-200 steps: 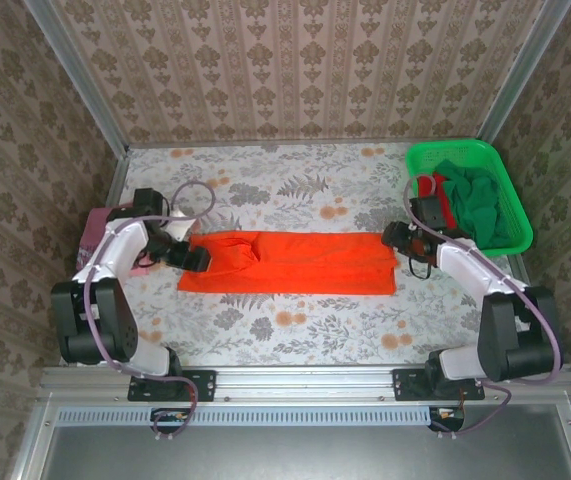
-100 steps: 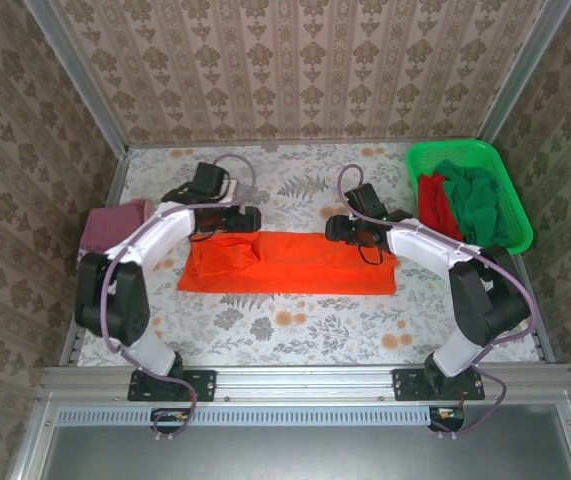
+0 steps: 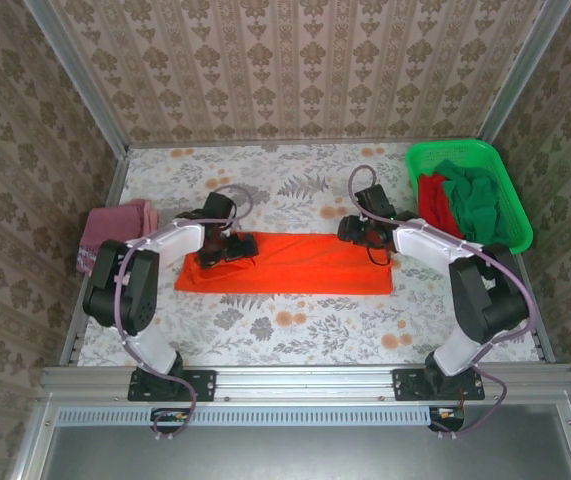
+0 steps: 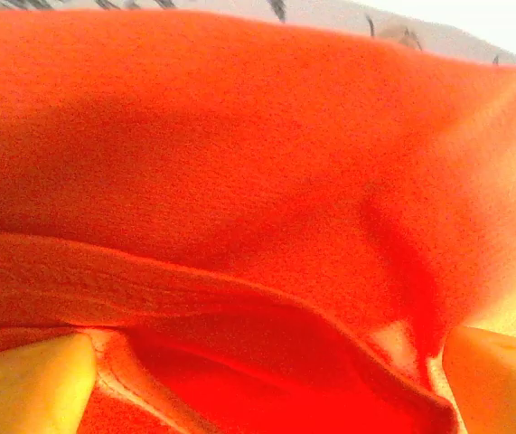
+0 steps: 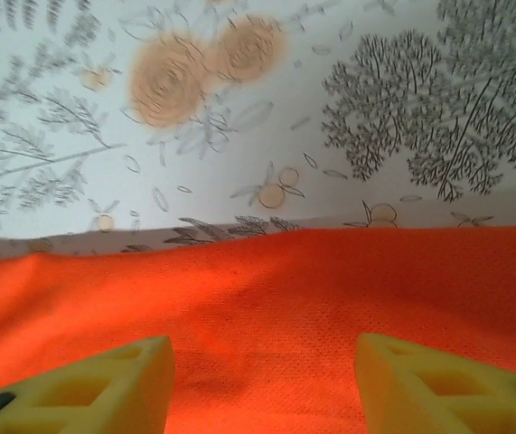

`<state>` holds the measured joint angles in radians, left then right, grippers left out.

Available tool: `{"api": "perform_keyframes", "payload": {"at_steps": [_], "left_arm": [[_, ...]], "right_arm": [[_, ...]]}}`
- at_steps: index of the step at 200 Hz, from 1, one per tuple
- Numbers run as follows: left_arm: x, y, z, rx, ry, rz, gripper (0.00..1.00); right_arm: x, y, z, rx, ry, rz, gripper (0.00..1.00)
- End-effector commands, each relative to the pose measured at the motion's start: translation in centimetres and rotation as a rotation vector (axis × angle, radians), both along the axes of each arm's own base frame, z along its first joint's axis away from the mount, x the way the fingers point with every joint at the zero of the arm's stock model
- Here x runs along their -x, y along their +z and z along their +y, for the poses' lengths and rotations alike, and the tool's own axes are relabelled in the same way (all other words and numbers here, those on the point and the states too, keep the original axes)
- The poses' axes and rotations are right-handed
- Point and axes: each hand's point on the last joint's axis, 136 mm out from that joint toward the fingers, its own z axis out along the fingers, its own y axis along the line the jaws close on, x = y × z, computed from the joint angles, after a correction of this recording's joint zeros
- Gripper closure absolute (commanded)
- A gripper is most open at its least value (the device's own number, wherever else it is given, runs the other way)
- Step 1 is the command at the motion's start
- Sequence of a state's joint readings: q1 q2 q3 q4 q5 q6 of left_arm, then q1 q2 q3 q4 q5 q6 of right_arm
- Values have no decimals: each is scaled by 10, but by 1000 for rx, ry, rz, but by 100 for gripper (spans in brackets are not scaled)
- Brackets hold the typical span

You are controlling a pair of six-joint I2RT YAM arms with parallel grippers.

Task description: Fold and stack the t-shirts

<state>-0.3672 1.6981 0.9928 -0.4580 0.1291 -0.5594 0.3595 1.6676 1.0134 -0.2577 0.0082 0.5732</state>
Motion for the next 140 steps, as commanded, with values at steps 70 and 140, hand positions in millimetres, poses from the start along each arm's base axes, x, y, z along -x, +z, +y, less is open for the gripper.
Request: {"api": "perform_keyframes", "payload": {"at_steps": [70, 140], "left_arm": [[-89, -22, 18, 72, -100, 7, 0], [-194, -31, -1, 79, -227, -23, 0]], "right_arm": [[74, -77, 6, -61, -20, 330, 58], [140, -69, 108, -168, 263, 363, 57]]}}
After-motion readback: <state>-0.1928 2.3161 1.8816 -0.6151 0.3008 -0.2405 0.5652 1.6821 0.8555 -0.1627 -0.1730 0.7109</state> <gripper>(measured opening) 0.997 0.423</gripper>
